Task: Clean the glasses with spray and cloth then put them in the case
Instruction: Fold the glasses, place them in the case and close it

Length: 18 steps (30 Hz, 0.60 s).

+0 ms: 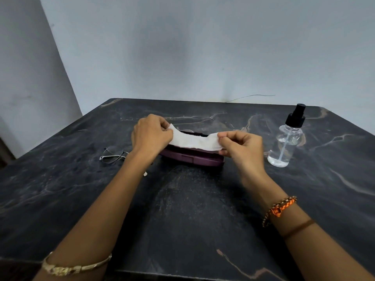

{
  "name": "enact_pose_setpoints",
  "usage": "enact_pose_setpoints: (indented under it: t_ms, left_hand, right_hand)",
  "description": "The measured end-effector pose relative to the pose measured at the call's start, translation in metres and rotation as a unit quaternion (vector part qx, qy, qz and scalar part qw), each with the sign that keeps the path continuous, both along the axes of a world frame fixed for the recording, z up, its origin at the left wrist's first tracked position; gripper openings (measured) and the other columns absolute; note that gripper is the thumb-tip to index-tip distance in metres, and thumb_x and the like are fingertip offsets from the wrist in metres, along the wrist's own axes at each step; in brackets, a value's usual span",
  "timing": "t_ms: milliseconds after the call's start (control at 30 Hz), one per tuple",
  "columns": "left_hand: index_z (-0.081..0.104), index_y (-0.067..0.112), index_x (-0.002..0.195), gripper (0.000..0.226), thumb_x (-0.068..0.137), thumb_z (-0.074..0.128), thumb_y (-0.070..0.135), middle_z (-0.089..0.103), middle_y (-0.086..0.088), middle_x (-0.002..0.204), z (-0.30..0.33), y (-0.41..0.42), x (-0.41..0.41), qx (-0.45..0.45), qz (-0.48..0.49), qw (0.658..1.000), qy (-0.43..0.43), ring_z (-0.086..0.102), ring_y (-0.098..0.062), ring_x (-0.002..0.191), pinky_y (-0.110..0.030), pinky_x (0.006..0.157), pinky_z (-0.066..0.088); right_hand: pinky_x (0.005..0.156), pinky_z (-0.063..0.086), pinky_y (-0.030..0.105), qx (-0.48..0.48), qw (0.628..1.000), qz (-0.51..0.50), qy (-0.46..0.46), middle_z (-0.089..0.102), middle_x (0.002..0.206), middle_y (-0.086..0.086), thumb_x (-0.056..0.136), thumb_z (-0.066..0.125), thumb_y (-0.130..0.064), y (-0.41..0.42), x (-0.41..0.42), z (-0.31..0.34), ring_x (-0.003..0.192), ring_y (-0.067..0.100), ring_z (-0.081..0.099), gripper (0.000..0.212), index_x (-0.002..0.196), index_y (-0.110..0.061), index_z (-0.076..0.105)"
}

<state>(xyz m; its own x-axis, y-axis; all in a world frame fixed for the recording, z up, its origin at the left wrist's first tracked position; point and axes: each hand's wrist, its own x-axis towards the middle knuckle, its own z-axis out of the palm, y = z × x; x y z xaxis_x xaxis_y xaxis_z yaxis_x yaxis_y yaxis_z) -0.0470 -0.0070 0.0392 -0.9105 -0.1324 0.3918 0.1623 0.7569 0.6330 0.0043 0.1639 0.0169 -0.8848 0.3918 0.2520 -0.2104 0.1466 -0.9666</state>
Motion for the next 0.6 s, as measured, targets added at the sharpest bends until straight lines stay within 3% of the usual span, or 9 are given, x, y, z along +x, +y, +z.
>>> enact_pose_setpoints:
  t_ms: [167, 233, 400, 600]
  left_hand:
    - [0.071, 0.017, 0.091, 0.02, 0.074, 0.06, 0.012, 0.069, -0.007, 0.098, -0.002, -0.0017, -0.0002, -0.046, -0.005, 0.997, -0.059, 0.06, -0.029, 0.097, -0.033, 0.075, 0.044]
    - [0.071, 0.017, 0.09, 0.019, 0.075, 0.061, 0.012, 0.069, -0.007, 0.099, -0.003, -0.0017, -0.0003, -0.056, -0.007, 0.996, -0.07, 0.06, -0.029, 0.097, -0.031, 0.073, 0.042]
    - [0.071, 0.018, 0.091, 0.019, 0.076, 0.062, 0.013, 0.069, -0.009, 0.101, -0.0032, -0.0004, 0.0001, -0.077, -0.01, 0.993, -0.089, 0.059, -0.03, 0.099, -0.031, 0.075, 0.043]
    - [0.071, 0.017, 0.088, 0.015, 0.076, 0.063, 0.012, 0.069, -0.008, 0.098, -0.0028, 0.001, 0.0018, -0.086, -0.015, 0.991, -0.102, 0.06, -0.028, 0.097, -0.033, 0.079, 0.046]
  right_hand:
    - [0.049, 0.046, 0.023, 0.059, 0.998, -0.002, -0.016, 0.067, 0.059, -0.003, 0.072, 0.071, -0.012, 0.0007, 0.0022, 0.0007, 0.042, 0.002, 0.054, 0.018, 0.056, -0.021, 0.068]
    - [0.049, 0.047, 0.023, 0.102, 0.994, -0.025, -0.022, 0.066, 0.055, -0.004, 0.07, 0.071, -0.013, 0.0006, 0.0029, 0.0005, 0.039, -0.001, 0.051, 0.017, 0.055, -0.021, 0.068]
    - [0.059, 0.049, 0.026, 0.185, 0.98, -0.045, -0.065, 0.065, 0.056, -0.007, 0.068, 0.073, -0.018, 0.0028, 0.0041, 0.0003, 0.056, 0.006, 0.06, 0.012, 0.06, -0.022, 0.066]
    - [0.056, 0.045, 0.024, 0.248, 0.962, -0.048, -0.099, 0.061, 0.058, -0.011, 0.067, 0.071, -0.018, 0.0047, 0.0041, 0.0012, 0.066, 0.011, 0.061, 0.009, 0.07, -0.024, 0.065]
